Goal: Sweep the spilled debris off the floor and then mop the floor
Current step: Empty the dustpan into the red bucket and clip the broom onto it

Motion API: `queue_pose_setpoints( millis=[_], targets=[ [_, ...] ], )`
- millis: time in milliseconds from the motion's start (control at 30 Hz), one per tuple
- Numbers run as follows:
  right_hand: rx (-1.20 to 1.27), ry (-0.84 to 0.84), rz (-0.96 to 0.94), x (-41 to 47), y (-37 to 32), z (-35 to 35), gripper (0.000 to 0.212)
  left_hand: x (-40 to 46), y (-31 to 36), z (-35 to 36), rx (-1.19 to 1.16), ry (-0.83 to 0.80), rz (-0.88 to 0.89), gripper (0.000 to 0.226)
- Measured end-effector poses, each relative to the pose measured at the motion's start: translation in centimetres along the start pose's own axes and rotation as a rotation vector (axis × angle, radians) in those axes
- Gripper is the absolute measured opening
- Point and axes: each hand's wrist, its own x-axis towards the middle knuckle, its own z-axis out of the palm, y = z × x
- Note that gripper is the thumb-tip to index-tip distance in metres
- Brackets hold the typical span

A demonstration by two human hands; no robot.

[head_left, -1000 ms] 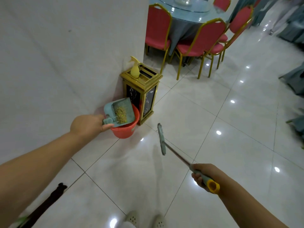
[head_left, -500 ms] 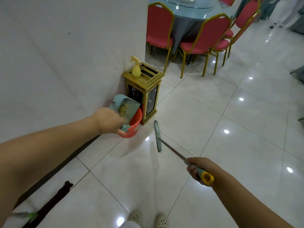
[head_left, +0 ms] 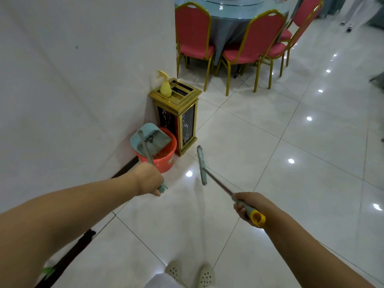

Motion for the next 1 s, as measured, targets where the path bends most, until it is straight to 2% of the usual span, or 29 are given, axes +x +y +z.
queue_pose_setpoints(
  millis=[167, 300, 633, 767, 900, 1000],
  targets=[
    [0.011, -0.017, -0.012, -0.4, 0.0, -0.5, 0.013, -1.1, 0.9, 0.2, -0.004, -0.054, -0.004, 0.031],
    [0.046, -0.068, 0.008, -0.7, 0.0, -0.9, 0.015, -1.8, 1.8, -0.5, 0.103, -0.046, -0.009, 0.036],
    [0.075, -0.148, 0.051, -0.6, 0.1, -1.2, 0.011, -2.1, 3.5, -1.6, 0.115, -0.06, -0.011, 0.035],
    [0.085, -0.154, 0.044, -0.4, 0.1, -1.2, 0.011, -2.1, 4.5, -1.4, 0.037, -0.066, -0.002, 0.036],
    [0.084, -0.165, 0.07, -0.3, 0.0, -1.0, 0.016, -2.5, 3.0, -1.7, -0.03, -0.019, -0.101, 0.043],
    [-0.083, -0.079, 0.037, 0.0, -0.4, -0.2, 0.026, -3.0, 2.1, -1.5, 0.001, 0.073, -0.122, 0.046]
  ],
)
